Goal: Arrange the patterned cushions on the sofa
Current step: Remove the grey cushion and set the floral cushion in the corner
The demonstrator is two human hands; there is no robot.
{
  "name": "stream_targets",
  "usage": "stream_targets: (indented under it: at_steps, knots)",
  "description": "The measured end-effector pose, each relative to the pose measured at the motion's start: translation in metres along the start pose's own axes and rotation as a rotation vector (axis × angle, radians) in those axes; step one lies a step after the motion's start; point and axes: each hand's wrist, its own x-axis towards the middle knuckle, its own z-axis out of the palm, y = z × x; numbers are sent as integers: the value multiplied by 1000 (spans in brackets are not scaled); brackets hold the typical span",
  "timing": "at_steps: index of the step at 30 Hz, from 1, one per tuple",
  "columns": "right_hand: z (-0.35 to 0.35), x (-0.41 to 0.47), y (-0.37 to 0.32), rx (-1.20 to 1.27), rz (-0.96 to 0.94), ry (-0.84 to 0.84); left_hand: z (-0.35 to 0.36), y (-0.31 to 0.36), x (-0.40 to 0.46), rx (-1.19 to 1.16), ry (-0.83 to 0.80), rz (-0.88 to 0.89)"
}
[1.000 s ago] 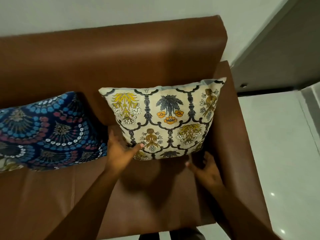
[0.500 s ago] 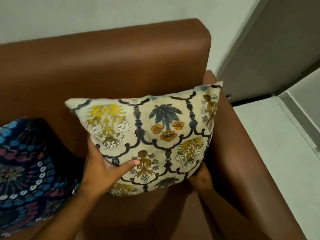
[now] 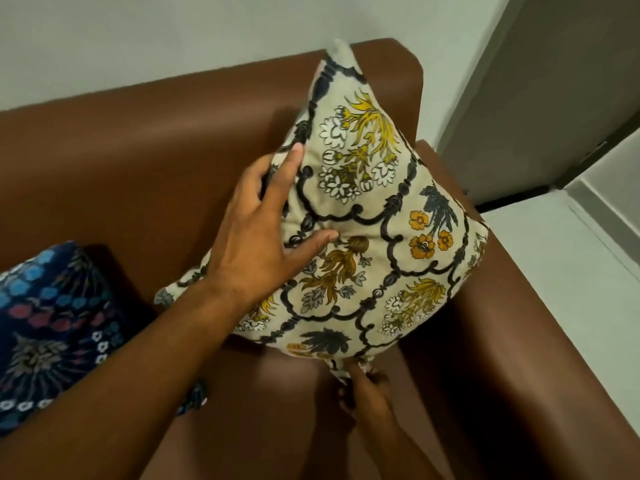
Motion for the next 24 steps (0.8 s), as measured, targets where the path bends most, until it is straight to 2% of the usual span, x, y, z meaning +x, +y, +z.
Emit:
stream_targets:
  at_steps: [4, 7, 10, 16, 18, 20, 22, 24]
  knots:
    - [4, -1, -2, 78, 13, 117, 2, 2, -12, 139, 158, -34]
    - [9, -7, -9, 341, 142, 10, 4, 13, -16, 58, 149, -26]
    - [13, -13, -12, 494, 139, 4, 3, 17, -18, 46, 124, -38]
    - [13, -22, -4, 445, 47, -6, 5, 13, -40, -116, 113, -18]
    - [13, -25, 7, 493, 93, 13, 2, 7, -51, -174, 151, -2]
    - [25, -39, 23, 409, 101, -32, -9, -7, -70, -215, 210, -19]
    - [42, -55, 42, 330, 130, -81, -28, -26, -102, -224, 250, -114]
    - [75, -77, 67, 270, 172, -223, -60, -57, -152, -199, 290, -296]
